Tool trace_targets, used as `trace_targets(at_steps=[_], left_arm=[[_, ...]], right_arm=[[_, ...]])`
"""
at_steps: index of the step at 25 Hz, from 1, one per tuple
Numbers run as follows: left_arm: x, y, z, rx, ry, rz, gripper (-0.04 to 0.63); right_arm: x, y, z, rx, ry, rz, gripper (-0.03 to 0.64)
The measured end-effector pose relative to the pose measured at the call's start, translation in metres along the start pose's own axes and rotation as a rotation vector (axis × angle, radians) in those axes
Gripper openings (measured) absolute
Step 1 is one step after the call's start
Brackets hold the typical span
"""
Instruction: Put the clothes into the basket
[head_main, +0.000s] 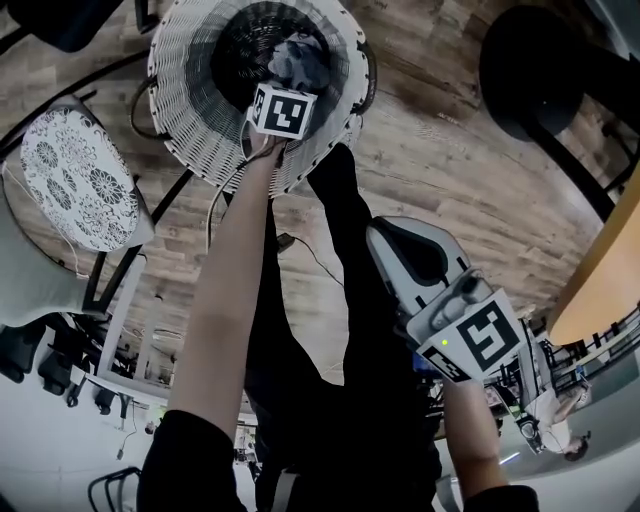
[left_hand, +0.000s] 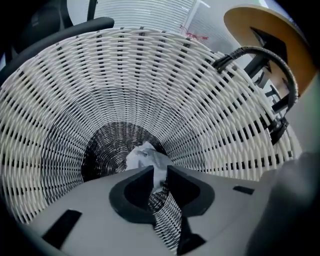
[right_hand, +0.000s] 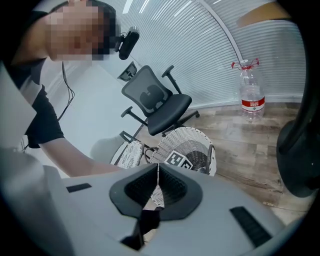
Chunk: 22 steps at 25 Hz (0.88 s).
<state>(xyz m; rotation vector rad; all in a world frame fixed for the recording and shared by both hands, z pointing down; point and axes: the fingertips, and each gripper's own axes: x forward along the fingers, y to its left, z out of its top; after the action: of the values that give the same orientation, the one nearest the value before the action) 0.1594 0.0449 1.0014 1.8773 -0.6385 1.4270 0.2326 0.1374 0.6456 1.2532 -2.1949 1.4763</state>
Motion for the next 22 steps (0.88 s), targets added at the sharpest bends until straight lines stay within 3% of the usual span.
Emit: trace_targets(at_steps=[10, 22], left_arm=[[-0.036, -0.003, 0.009, 0.052, -0.008, 0.003, 0.091], [-0.156, -0.016, 0.039, 0.149, -0.041, 0.036, 0.075]], right_arm=[[-0.007, 0.016, 0.016, -0.015, -0.027, 0.001, 0.018], [-0.045, 0.076, 0.064, -0.082, -0.106, 0.015, 0.018]])
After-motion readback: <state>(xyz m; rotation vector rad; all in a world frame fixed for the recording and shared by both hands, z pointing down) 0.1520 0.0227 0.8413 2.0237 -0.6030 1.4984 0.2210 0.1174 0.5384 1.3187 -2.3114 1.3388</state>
